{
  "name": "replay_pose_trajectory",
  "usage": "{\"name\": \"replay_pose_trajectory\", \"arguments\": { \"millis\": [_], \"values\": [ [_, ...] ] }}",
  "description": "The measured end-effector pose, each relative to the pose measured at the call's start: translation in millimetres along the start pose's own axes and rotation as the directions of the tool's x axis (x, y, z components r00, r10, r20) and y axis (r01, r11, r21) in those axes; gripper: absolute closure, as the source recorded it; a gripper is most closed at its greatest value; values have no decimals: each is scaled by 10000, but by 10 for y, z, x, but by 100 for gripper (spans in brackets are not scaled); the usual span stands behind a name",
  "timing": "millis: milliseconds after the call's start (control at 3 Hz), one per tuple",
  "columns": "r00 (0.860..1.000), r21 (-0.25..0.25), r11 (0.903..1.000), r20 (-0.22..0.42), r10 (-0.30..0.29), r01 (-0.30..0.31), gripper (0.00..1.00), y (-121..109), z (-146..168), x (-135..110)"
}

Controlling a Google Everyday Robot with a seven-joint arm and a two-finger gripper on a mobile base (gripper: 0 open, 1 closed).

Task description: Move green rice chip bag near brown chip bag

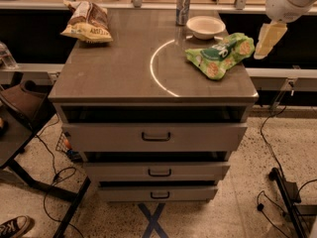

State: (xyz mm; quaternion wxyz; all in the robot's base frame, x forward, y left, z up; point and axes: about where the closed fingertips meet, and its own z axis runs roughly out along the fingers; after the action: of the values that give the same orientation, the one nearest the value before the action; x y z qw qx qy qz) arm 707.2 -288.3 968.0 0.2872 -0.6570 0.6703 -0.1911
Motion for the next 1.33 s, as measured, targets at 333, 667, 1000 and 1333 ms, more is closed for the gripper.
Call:
{"name": "replay_pose_trajectory", "arguments": {
  "millis": [333,667,1000,1333],
  "values": [
    [9931,-63,9932,168,-1162,1163,0,0,226,47],
    [9773,-141,9773,90,-2114,2116,0,44,361,85],
    [9529,-116,9530,-178,-3029,3027,0,94,453,85],
    [9203,-195,9215,-469,-3884,3879,0,176,601,38]
  ]
}}
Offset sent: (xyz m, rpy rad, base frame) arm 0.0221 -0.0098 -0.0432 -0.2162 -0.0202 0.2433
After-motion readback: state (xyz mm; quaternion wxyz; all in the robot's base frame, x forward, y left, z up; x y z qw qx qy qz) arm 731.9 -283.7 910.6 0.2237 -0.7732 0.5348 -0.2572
